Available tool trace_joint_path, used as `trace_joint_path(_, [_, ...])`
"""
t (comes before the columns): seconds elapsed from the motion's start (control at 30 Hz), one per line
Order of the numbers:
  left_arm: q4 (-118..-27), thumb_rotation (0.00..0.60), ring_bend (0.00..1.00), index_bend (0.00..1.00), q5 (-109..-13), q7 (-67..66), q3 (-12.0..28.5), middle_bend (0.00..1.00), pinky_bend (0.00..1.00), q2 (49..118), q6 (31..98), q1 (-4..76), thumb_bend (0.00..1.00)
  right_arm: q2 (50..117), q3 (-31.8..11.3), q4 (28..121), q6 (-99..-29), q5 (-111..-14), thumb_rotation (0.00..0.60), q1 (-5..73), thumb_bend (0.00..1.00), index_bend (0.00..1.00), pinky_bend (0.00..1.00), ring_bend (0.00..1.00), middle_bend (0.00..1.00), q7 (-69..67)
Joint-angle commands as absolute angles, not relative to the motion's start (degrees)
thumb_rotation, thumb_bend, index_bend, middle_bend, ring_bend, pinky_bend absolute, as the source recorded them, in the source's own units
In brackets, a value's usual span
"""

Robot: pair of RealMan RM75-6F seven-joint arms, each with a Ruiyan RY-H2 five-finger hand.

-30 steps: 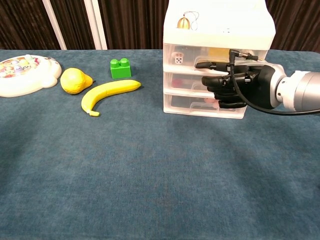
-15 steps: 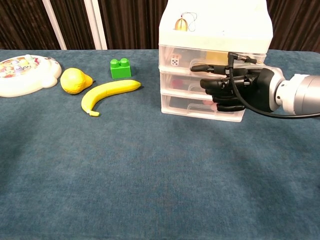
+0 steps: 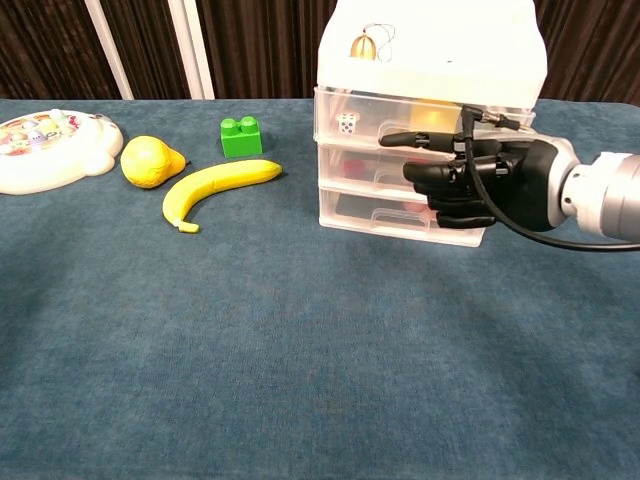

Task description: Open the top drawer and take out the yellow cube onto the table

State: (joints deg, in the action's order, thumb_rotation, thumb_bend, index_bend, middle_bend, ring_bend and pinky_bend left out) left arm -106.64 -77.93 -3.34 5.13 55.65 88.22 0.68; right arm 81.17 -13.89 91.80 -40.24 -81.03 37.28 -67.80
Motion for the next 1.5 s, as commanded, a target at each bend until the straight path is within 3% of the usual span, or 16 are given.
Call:
trace_joint_path(0.03, [-106.63, 0.6, 0.0, 0.08, -77.85, -3.35, 5.16, 0.0, 0.0, 55.65, 88.19, 0.69, 0.34, 81.02, -13.5, 92.13, -40.63, -81.13, 0.6, 37.15, 0.54, 0.16, 1.0, 0.96, 0.9, -67.91])
trace_joint_path(1.07, [-106.57, 0.6, 0.0, 0.07, -77.83, -2.95, 5.17, 0.0, 0.0, 55.51, 87.96, 0.77, 0.34, 79.36, -10.36, 98.45, -45.03, -75.08, 0.6, 34.51, 0.54, 0.16, 1.0, 0.96, 0.9, -56.94])
trace_joint_path(1.5, [-106.58, 0.6, 0.0, 0.07, -78.09, -2.49, 5.09, 0.0, 0.0, 55.36, 87.9, 0.76, 0.34, 70.91, -7.96, 108.52, -47.82, -79.18, 0.6, 31.17, 0.54, 0.16, 1.0, 0.96, 0.9, -54.01])
